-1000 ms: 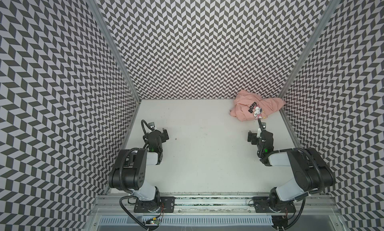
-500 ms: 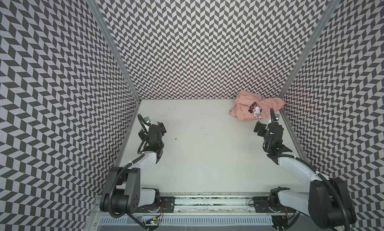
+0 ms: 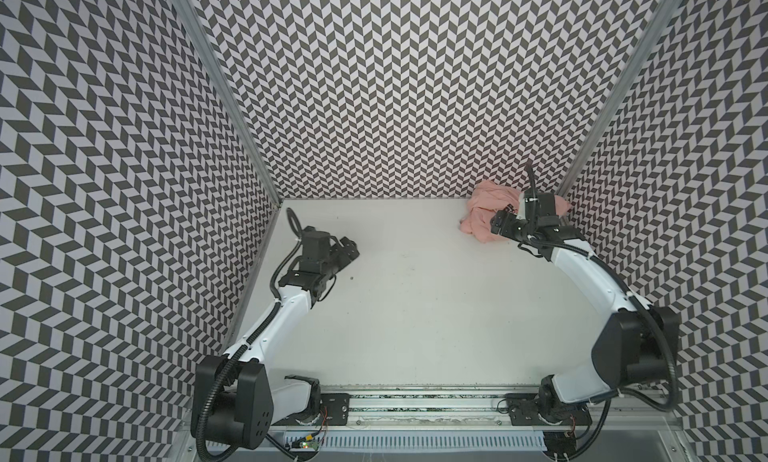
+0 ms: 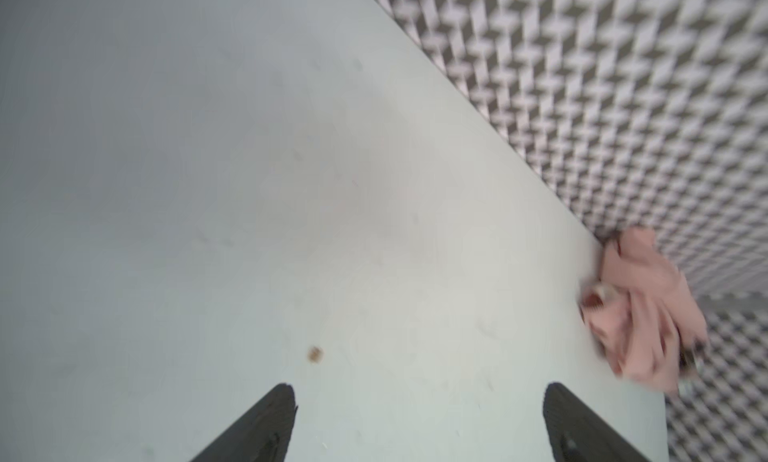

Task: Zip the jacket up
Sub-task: 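Grasp the pink hoodie with the right gripper while the left gripper moves forward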

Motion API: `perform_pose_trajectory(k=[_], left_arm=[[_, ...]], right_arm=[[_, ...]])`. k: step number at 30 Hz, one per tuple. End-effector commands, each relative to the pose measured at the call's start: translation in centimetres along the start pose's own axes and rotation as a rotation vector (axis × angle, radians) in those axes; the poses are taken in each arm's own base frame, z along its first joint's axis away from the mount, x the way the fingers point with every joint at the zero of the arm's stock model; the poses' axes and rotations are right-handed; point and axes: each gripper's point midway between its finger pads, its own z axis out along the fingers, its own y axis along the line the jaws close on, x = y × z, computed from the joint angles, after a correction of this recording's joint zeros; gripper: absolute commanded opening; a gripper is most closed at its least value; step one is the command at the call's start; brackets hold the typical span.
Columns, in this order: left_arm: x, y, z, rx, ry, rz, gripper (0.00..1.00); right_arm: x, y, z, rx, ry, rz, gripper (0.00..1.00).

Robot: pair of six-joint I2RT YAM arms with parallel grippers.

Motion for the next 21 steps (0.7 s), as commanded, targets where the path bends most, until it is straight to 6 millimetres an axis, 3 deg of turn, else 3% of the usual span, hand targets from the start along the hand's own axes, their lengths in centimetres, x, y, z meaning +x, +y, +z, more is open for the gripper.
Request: perform_pose_trajectory(k=[1, 4, 7, 11, 16, 17, 21], left_arm=[[7.3, -3.1, -0.4, 0.098, 0.201, 0.091, 0.95], [11.2, -3.4, -0.2, 0.138, 0.264, 0.105, 0.95], [13.5, -3.0, -0.1, 0.148, 0.313, 0.096, 0.95], [13.9, -3.0, -0.6, 0.156, 0.324, 0.096, 0.95], [12.8, -3.4, -1.3, 0.159, 0.285, 0.116, 0.95], [12.7, -3.3, -1.4, 0.151, 0.279, 0.117, 0.95], [11.5, -3.1, -1.5, 0.128, 0.248, 0.119, 0.95]], right_arm=[[2.2, -0.7, 2.1, 0.054, 0.143, 0.030, 1.00], [1.2, -0.8, 4.4, 0.099, 0.131, 0.026, 1.00], [0.8, -1.2, 7.3, 0.166, 0.150, 0.005, 0.96], [0.9, -1.4, 10.9, 0.249, 0.169, -0.046, 0.90], [1.6, -2.0, 14.4, 0.320, 0.182, -0.068, 0.86], [1.7, -2.0, 14.9, 0.320, 0.183, -0.068, 0.77], [0.7, -0.5, 13.9, 0.291, 0.162, -0.096, 0.13]])
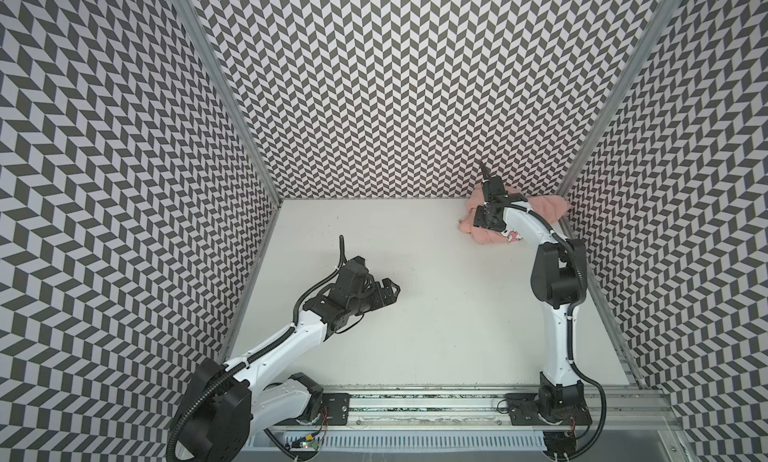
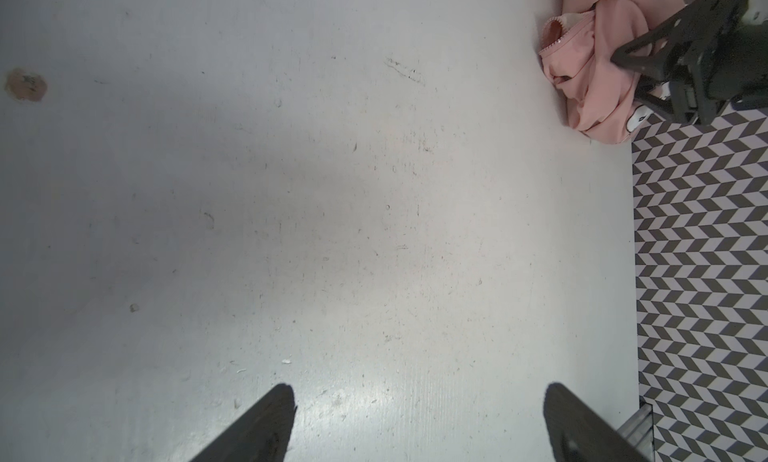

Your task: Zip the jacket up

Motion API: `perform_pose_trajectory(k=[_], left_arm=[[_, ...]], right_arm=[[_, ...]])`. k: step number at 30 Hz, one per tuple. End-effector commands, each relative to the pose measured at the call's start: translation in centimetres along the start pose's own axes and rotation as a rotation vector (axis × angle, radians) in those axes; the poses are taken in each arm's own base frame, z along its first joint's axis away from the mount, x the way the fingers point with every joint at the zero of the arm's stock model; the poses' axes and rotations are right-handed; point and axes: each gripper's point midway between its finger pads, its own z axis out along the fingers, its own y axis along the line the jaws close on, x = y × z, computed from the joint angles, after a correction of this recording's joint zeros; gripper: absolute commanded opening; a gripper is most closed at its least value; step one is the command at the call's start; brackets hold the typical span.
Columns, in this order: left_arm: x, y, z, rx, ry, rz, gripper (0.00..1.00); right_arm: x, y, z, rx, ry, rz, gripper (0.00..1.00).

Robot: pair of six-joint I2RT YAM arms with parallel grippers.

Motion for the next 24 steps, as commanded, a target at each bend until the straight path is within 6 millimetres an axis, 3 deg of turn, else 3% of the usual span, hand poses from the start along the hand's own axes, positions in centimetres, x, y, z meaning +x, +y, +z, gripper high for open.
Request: perform_pose_trajectory(k=[1, 4, 7, 12, 15, 18, 21, 22, 24], left_arm=[[-1.9, 0.0, -0.9, -0.026, -0.058, 0.002, 0.95], [-4.0, -0.1, -1.3, -0.007, -0.101, -0.018, 0.95], [-7.1, -1.0, -1.7, 0.032, -0.138, -0.032, 0.95], [-12.3, -3.9, -2.9, 0.092, -0.212, -0.016, 0.95], [-14.6, -5.8, -4.0, 0.134, -0.263, -0.009, 0.95], [-16.4, -7.1, -5.8, 0.146, -0.311, 0.010, 0.96], [-17.2, -7.6, -7.8, 0.135, -0.340, 0.027, 0.96], [-17.1, -7.6, -8.2, 0.128, -0.342, 0.033, 0.97], [-16.2, -7.1, -8.4, 0.114, -0.327, 0.041, 0.98]], right_arm=[[-1.8, 1.1, -3.6, -0.012, -0.060, -0.035, 0.02], [-3.2, 4.0, -9.2, -0.127, -0.148, -0.098, 0.00], [-4.2, 8.0, -17.1, -0.366, -0.258, -0.168, 0.00], [-3.7, 12.2, -29.1, -0.735, -0.284, -0.246, 0.00], [-3.1, 14.8, -35.7, -0.952, -0.264, -0.293, 0.00], [-2.9, 16.0, -41.7, -1.114, -0.290, -0.308, 0.00], [-3.0, 15.5, -43.6, -1.144, -0.309, -0.281, 0.00], [-2.6, 15.4, -43.4, -1.135, -0.304, -0.281, 0.00], [-1.2, 14.9, -41.0, -1.103, -0.266, -0.266, 0.03]])
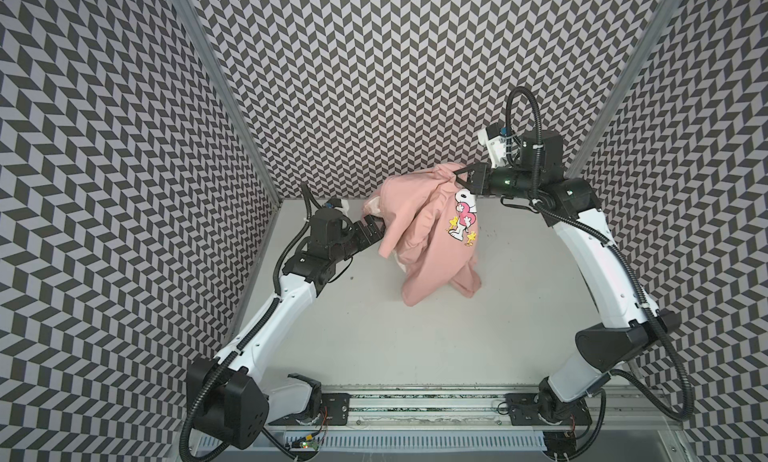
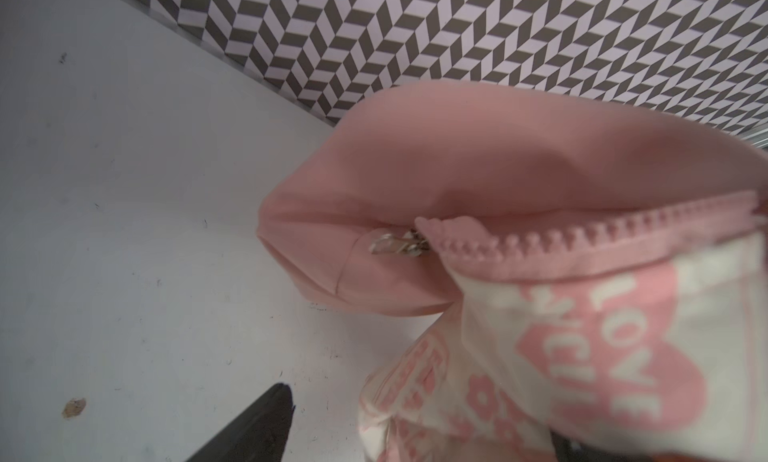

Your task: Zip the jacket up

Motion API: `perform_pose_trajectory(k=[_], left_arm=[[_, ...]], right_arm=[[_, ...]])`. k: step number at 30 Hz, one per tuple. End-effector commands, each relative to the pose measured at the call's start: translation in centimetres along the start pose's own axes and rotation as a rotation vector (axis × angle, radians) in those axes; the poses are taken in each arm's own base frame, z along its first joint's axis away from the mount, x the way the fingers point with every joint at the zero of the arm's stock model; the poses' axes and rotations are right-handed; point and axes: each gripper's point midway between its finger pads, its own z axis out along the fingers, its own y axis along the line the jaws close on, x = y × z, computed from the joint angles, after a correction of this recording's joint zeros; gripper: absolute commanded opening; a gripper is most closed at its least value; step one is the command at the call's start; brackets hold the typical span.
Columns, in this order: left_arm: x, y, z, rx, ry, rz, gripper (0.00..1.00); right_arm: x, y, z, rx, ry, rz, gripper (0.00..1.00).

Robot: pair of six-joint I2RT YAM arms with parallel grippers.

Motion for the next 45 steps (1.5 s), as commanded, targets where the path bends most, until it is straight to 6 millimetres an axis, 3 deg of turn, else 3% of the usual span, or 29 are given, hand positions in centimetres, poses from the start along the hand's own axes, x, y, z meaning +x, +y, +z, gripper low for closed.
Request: perform_pose_trajectory(k=[1, 3, 4, 6, 8, 10, 13, 17, 22, 24, 27, 30, 31, 32, 35, 38, 39, 42, 43, 45], left_arm=[[0.9, 0.5, -1.5, -0.028, 0.025, 0.022, 0.98], [2.8, 2.4, -1.3, -0.071, 0.068, -0.005, 0.97], [3.7, 3.3, -1.3, -0.092, 0.089, -0.020, 0.96], [5.7, 5.2, -1.8, -0.139, 0.115, -0.055, 0.96], [6.9, 6.2, -2.7, -0.159, 0.112, -0.078, 0.96], [8.0, 6.8, -3.4, -0.164, 0.115, -0.089, 0.97], [9.9, 7.6, -3.7, -0.166, 0.162, -0.106, 0.98], [13.3, 7.8, -2.8, -0.137, 0.262, -0.117, 0.97], [17.8, 5.2, 0.0, -0.055, 0.370, -0.055, 0.97], [19.2, 5.4, 1.6, -0.071, 0.412, -0.044, 0.96], [20.9, 6.8, 3.7, -0.103, 0.470, -0.050, 0.95], [22.3, 7.5, 5.0, -0.117, 0.522, -0.037, 0.94], [22.7, 7.3, 5.3, -0.107, 0.538, -0.035, 0.91], [23.0, 6.9, 5.5, -0.081, 0.550, -0.041, 0.81], [23.3, 5.5, 5.6, 0.000, 0.566, -0.060, 0.38], [23.7, 5.6, 5.0, -0.005, 0.581, -0.061, 0.06], [23.9, 5.9, 4.8, -0.016, 0.590, -0.063, 0.00], [25.2, 7.3, 3.6, -0.060, 0.629, -0.063, 0.00], [25.7, 7.8, 3.1, -0.075, 0.644, -0.065, 0.00], [26.5, 8.6, 2.1, -0.103, 0.667, -0.064, 0.00]], right_arm=[[1.4, -0.3, -0.2, -0.027, -0.005, 0.006, 0.05], [5.3, -4.3, 0.8, 0.079, 0.054, 0.051, 0.12], [7.0, -6.0, 1.0, 0.129, 0.081, 0.062, 0.21], [10.9, -9.4, 0.8, 0.234, 0.145, 0.098, 0.57], [13.4, -10.9, 0.0, 0.274, 0.165, 0.118, 0.76], [14.9, -11.7, -1.0, 0.308, 0.169, 0.120, 0.89], [16.2, -13.0, -2.3, 0.394, 0.178, 0.109, 0.98], [18.0, -15.0, -2.3, 0.475, 0.225, 0.130, 0.99], [20.8, -16.6, 0.3, 0.455, 0.297, 0.199, 0.99], [22.0, -17.3, 1.1, 0.464, 0.348, 0.227, 0.98], [24.0, -19.0, 1.9, 0.501, 0.407, 0.262, 0.93], [26.4, -20.1, 2.1, 0.518, 0.460, 0.293, 0.75], [27.0, -20.4, 1.9, 0.527, 0.468, 0.303, 0.65], [27.7, -20.3, 1.6, 0.524, 0.471, 0.314, 0.52], [29.1, -20.0, 0.4, 0.519, 0.467, 0.338, 0.28], [29.5, -19.8, -1.8, 0.573, 0.464, 0.325, 0.25], [28.8, -19.7, -2.7, 0.604, 0.447, 0.308, 0.34], [24.4, -18.2, -4.8, 0.649, 0.327, 0.220, 0.77], [22.5, -17.2, -5.0, 0.636, 0.267, 0.184, 0.86], [19.3, -15.4, -4.2, 0.586, 0.166, 0.101, 0.95]])
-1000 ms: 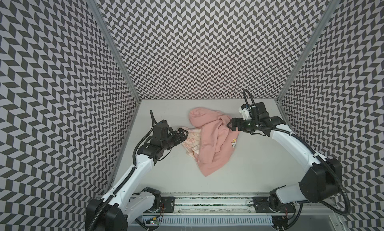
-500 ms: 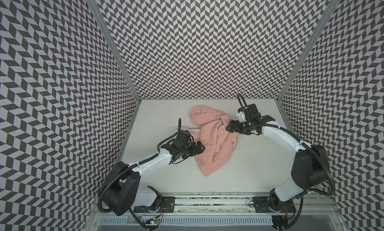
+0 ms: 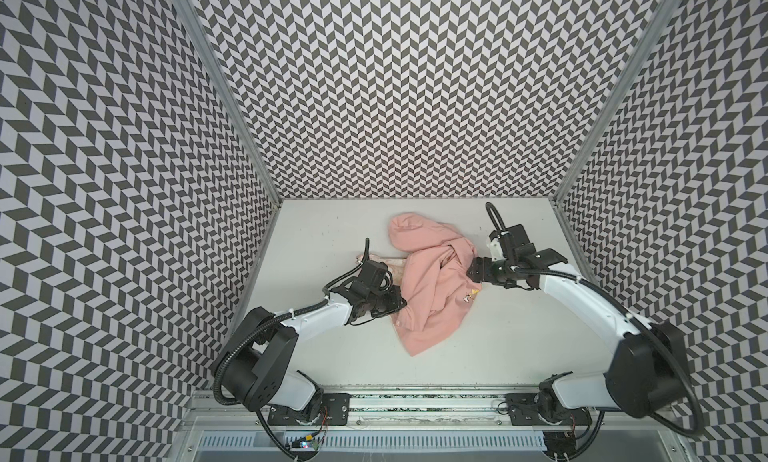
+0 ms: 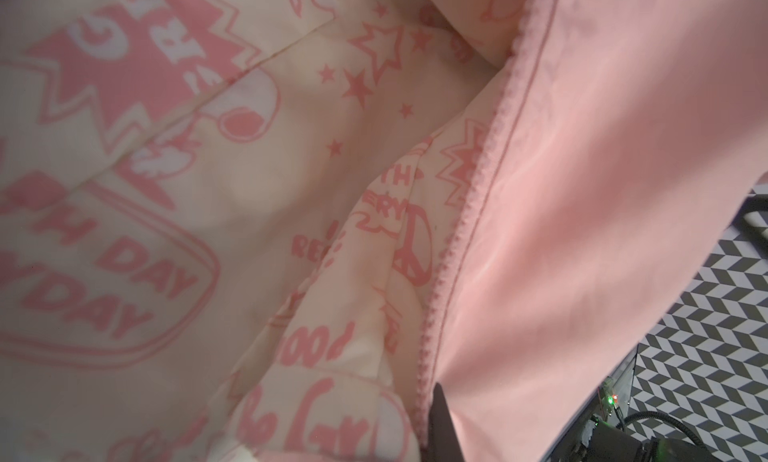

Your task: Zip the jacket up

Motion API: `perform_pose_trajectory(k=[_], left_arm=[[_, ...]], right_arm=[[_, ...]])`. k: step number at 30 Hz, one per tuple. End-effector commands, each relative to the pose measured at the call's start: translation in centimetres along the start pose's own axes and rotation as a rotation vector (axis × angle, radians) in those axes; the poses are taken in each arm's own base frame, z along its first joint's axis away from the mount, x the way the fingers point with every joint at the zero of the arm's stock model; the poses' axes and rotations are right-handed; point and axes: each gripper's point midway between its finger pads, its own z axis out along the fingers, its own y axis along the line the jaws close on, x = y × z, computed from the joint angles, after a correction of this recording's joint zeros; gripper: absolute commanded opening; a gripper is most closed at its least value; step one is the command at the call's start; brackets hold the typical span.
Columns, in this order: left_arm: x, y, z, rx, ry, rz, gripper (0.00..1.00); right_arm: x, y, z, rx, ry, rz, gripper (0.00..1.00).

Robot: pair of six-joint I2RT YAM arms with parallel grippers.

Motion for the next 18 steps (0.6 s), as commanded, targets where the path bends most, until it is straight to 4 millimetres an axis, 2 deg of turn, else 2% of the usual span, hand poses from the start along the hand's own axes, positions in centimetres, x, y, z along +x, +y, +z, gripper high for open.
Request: perform_pose_trajectory(k=[1, 3, 4, 7, 9, 10, 12, 15, 18], left_arm=[[2.6, 1.6, -0.7, -0.047, 0.058, -0.008, 0.00], [3.4, 2.3, -1.1, -0.065, 0.065, -0.015, 0.00], [3.6, 2.6, -1.3, -0.074, 0.060, -0.019, 0.00], [4.3, 3.5, -1.4, -0.092, 0.061, -0.029, 0.00], [4.6, 3.9, -1.1, -0.097, 0.068, -0.037, 0.00], [4.7, 4.0, -1.0, -0.097, 0.071, -0.040, 0.00], [5.0, 4.4, -0.6, -0.100, 0.081, -0.051, 0.00], [5.3, 4.9, -0.3, -0.101, 0.087, -0.067, 0.00], [5.4, 5.0, -0.1, -0.098, 0.089, -0.071, 0.00]], right_arm=[[-5.3, 3.9, -3.4, -0.061, -0.224, -0.108, 0.98], [-7.0, 6.8, -2.8, -0.112, -0.251, -0.182, 0.98], [-7.8, 8.2, -1.8, -0.126, -0.244, -0.222, 0.97], [-9.7, 12.3, 2.3, -0.131, -0.205, -0.355, 0.95], [-10.6, 14.1, 5.2, -0.091, -0.175, -0.437, 0.95], [-10.7, 14.3, 7.7, -0.051, -0.143, -0.464, 0.95], [-11.0, 14.1, 11.1, 0.016, -0.101, -0.487, 0.96], [-10.8, 12.6, 15.6, 0.112, -0.052, -0.488, 0.99], [-9.9, 10.8, 19.1, 0.189, -0.011, -0.479, 1.00]])
